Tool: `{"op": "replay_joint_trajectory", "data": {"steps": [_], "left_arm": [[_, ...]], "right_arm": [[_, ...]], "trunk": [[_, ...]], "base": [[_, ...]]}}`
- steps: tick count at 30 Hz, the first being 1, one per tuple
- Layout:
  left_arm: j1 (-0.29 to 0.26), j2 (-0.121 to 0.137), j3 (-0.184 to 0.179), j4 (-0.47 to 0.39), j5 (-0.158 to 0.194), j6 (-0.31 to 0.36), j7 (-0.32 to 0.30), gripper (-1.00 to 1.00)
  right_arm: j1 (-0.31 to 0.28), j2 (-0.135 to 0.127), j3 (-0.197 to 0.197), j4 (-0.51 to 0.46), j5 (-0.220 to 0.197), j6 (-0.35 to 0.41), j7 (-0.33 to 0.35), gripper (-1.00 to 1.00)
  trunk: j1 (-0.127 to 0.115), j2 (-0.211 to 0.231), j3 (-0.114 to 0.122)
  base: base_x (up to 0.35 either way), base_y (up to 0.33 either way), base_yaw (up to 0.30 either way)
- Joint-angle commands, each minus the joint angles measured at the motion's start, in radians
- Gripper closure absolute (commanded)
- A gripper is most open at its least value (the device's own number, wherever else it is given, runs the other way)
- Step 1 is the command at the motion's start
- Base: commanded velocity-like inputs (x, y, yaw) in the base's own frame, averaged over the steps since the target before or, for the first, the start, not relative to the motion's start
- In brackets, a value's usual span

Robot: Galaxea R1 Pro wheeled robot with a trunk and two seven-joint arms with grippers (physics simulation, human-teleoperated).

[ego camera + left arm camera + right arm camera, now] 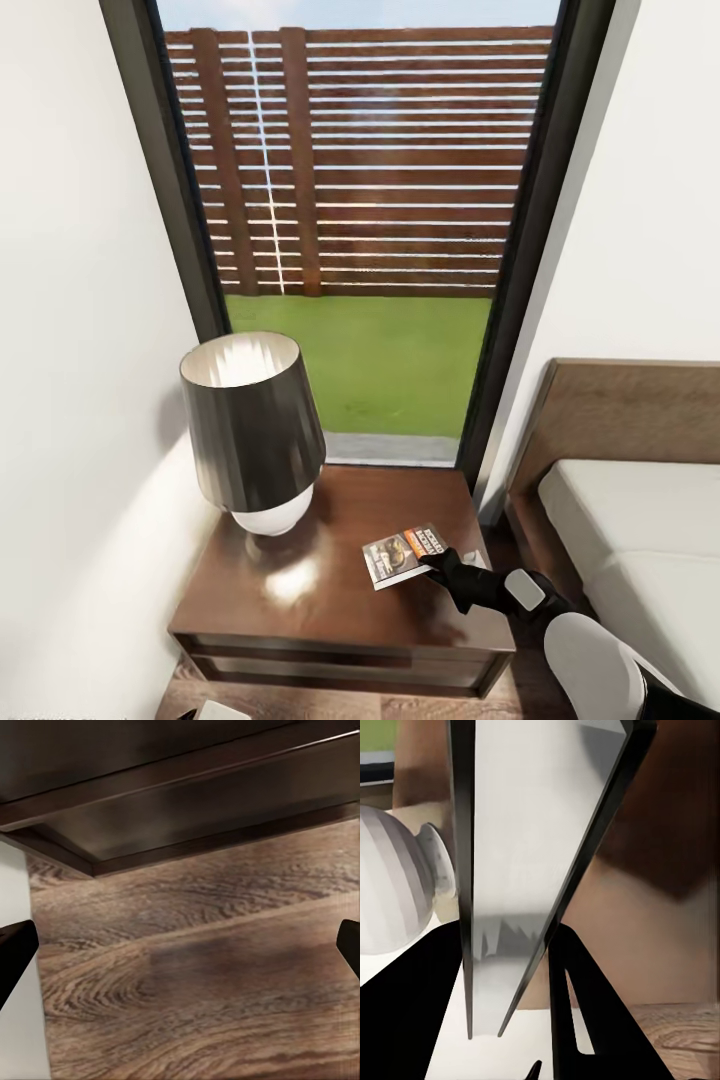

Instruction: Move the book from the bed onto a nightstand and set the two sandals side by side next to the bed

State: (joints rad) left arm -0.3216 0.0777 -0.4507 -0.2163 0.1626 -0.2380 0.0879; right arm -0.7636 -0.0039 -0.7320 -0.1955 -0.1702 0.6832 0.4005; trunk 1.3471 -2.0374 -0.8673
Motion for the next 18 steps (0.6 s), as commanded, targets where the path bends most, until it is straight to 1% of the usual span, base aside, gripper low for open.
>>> {"op": "replay_joint_trajectory", "data": {"steps": [1,11,18], "left_arm": [[-0.001,0.001,-0.009,0.0,0.009,-0.003,0.004,-1.0],[-0.001,0.001,-0.009,0.0,0.009,-0.003,0.004,-1.0],[-0.001,0.001,-0.009,0.0,0.009,-0.003,0.004,-1.0]], "right_arm": [[0.0,0.0,0.0,-0.001,-0.012,0.007,-0.003,1.0],[0.0,-0.001,0.0,-0.001,-0.011,0.007,-0.003,1.0],[0.0,-0.001,0.0,-0.001,-0.011,0.007,-0.003,1.0]], "trunk": [[0.004,-0.008,-0.004],[0.004,-0.008,-0.004],[0.031,-0.057,-0.026]], "base": [[0.0,0.0,0.0],[0.0,0.0,0.0],[0.0,0.0,0.0]]}}
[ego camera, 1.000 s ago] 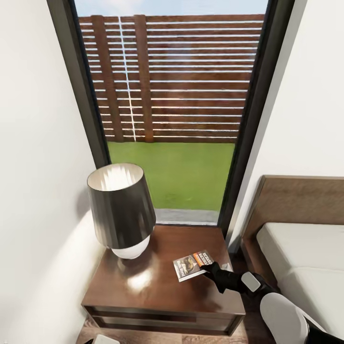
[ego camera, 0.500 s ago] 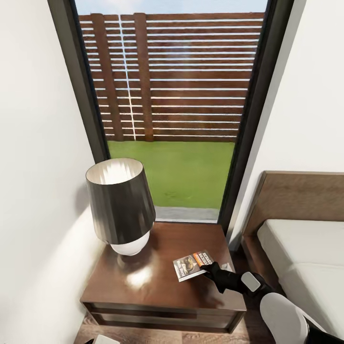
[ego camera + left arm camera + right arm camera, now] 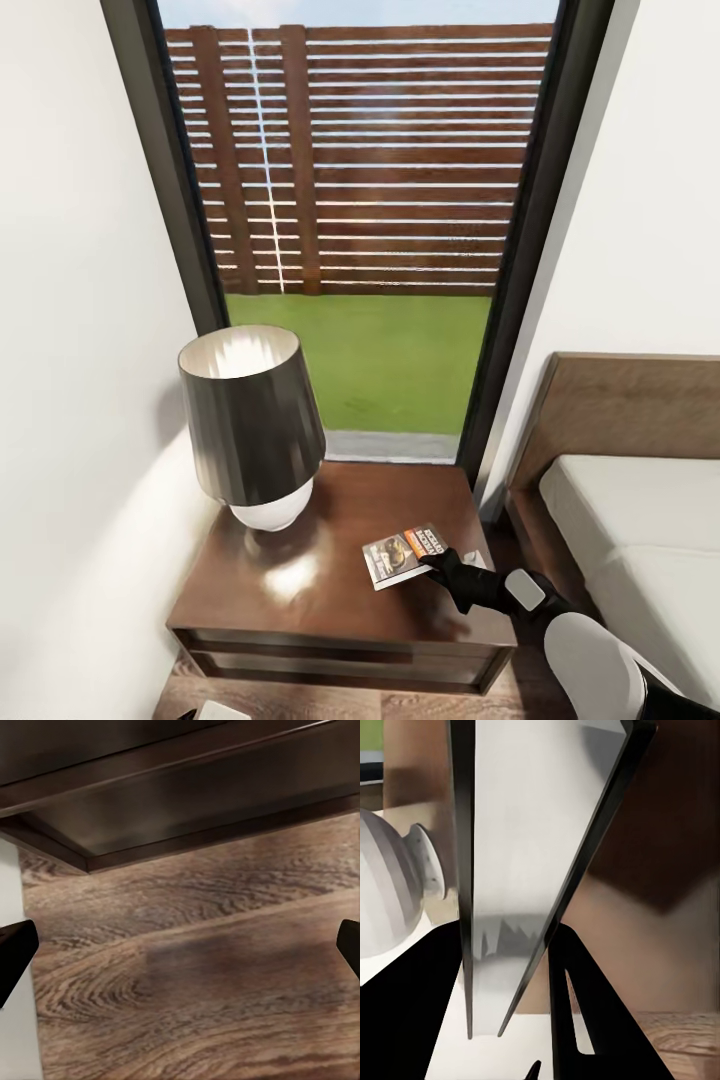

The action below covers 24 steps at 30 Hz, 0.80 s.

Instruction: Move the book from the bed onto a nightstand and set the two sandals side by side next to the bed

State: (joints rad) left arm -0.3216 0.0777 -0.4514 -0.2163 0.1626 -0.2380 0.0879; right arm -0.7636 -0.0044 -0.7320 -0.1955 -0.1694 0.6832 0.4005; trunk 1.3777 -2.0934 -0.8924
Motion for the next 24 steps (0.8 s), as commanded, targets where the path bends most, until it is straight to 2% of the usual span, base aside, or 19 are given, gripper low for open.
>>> {"op": "replay_joint_trajectory", "data": {"steps": [1,7,17,24], "left_arm": [[-0.001,0.001,-0.009,0.0,0.009,-0.003,0.004,-1.0],[-0.001,0.001,-0.009,0.0,0.009,-0.003,0.004,-1.0],[-0.001,0.001,-0.009,0.0,0.009,-0.003,0.004,-1.0],[-0.001,0.001,-0.009,0.0,0.009,-0.003,0.004,-1.0]], "right_arm": [[0.0,0.0,0.0,-0.001,-0.012,0.007,-0.003,1.0],[0.0,0.0,0.0,-0.002,-0.012,0.007,-0.003,1.0],[0.0,0.0,0.001,-0.002,-0.012,0.007,-0.004,1.0],[0.0,0.0,0.001,-0.002,-0.012,0.007,-0.003,1.0]], "trunk": [[0.004,-0.008,-0.004],[0.027,-0.05,-0.023],[0.027,-0.05,-0.023],[0.05,-0.092,-0.042]], "base": [[0.0,0.0,0.0],[0.0,0.0,0.0],[0.0,0.0,0.0],[0.0,0.0,0.0]]}}
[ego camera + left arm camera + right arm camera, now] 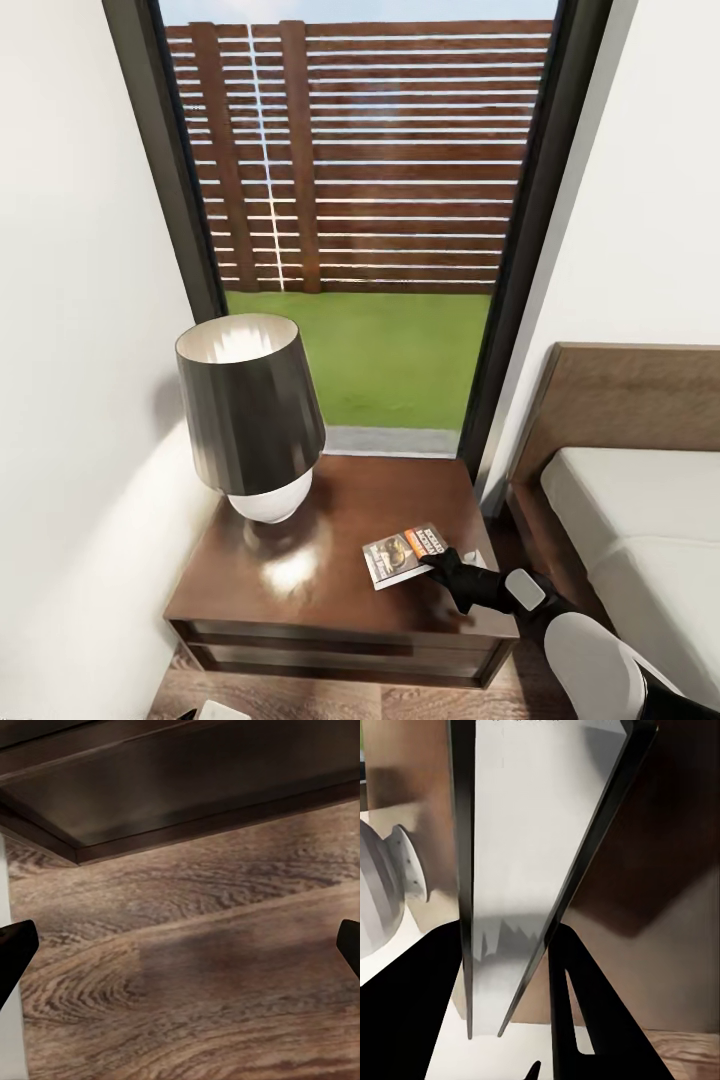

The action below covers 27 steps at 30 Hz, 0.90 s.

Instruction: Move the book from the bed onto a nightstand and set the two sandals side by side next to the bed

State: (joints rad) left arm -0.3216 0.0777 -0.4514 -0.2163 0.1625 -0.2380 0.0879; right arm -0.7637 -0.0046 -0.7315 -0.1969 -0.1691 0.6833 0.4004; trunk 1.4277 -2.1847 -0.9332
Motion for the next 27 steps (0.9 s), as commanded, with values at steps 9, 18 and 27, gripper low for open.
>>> {"op": "replay_joint_trajectory", "data": {"steps": [9,18,27], "left_arm": [[0.0,0.001,-0.009,0.0,0.009,-0.003,0.004,-1.0],[0.0,0.0,-0.009,0.0,0.009,-0.003,0.003,-1.0],[0.0,-0.001,-0.009,0.0,0.009,-0.003,0.001,-1.0]], "right_arm": [[-0.002,-0.001,0.0,-0.003,-0.012,0.007,-0.003,1.0],[-0.015,-0.022,-0.003,-0.004,-0.012,0.002,-0.003,1.0],[-0.041,-0.035,-0.003,-0.003,-0.008,0.0,-0.009,1.0]], "trunk": [[0.0,0.0,-0.001],[0.0,0.0,-0.001],[0.03,-0.056,-0.026]], "base": [[0.0,0.0,0.0],[0.0,0.0,0.0],[0.0,0.0,0.0]]}}
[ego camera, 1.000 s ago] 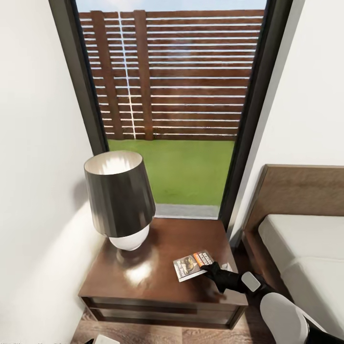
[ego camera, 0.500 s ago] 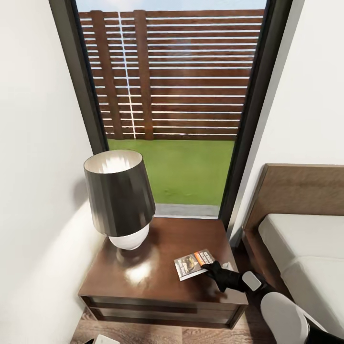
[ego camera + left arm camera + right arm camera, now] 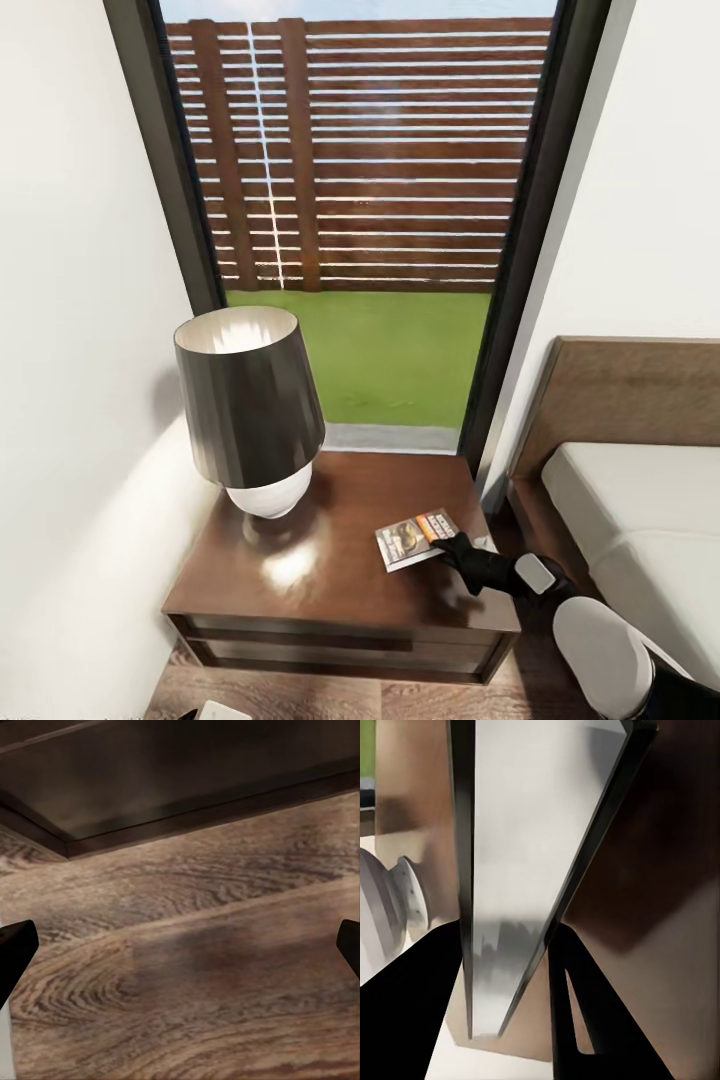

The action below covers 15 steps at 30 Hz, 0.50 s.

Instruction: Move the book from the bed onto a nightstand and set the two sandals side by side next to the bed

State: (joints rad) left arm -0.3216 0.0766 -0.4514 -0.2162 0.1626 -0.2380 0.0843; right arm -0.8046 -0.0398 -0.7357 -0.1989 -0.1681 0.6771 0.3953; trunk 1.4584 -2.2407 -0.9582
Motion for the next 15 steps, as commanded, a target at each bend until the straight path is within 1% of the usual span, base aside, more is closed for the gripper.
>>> {"op": "replay_joint_trajectory", "data": {"steps": [1,7,8,11,15], "left_arm": [[0.0,0.0,-0.009,0.0,0.009,-0.003,0.004,-1.0],[0.0,0.0,-0.009,0.0,0.009,-0.003,0.003,-1.0],[0.0,0.0,-0.009,0.0,0.009,-0.003,0.003,-1.0],[0.0,0.0,-0.009,0.0,0.009,-0.003,0.003,-1.0],[0.0,0.0,-0.009,0.0,0.009,-0.003,0.003,-1.0]], "right_arm": [[-0.002,-0.001,0.001,-0.001,-0.01,0.007,-0.009,1.0],[-0.013,-0.003,0.001,-0.001,-0.013,0.005,-0.074,1.0],[-0.015,-0.002,0.001,-0.001,-0.013,0.005,-0.078,1.0],[-0.021,-0.002,0.001,-0.001,-0.013,0.004,-0.088,1.0],[-0.025,-0.002,0.001,-0.001,-0.013,0.004,-0.092,1.0]], "trunk": [[0.0,0.0,-0.001],[0.0,0.0,-0.001],[0.0,0.0,-0.001],[0.011,-0.021,-0.01],[0.011,-0.021,-0.01]], "base": [[0.0,0.0,0.0],[0.0,0.0,0.0],[0.0,0.0,0.0],[0.0,0.0,0.0],[0.0,0.0,0.0]]}}
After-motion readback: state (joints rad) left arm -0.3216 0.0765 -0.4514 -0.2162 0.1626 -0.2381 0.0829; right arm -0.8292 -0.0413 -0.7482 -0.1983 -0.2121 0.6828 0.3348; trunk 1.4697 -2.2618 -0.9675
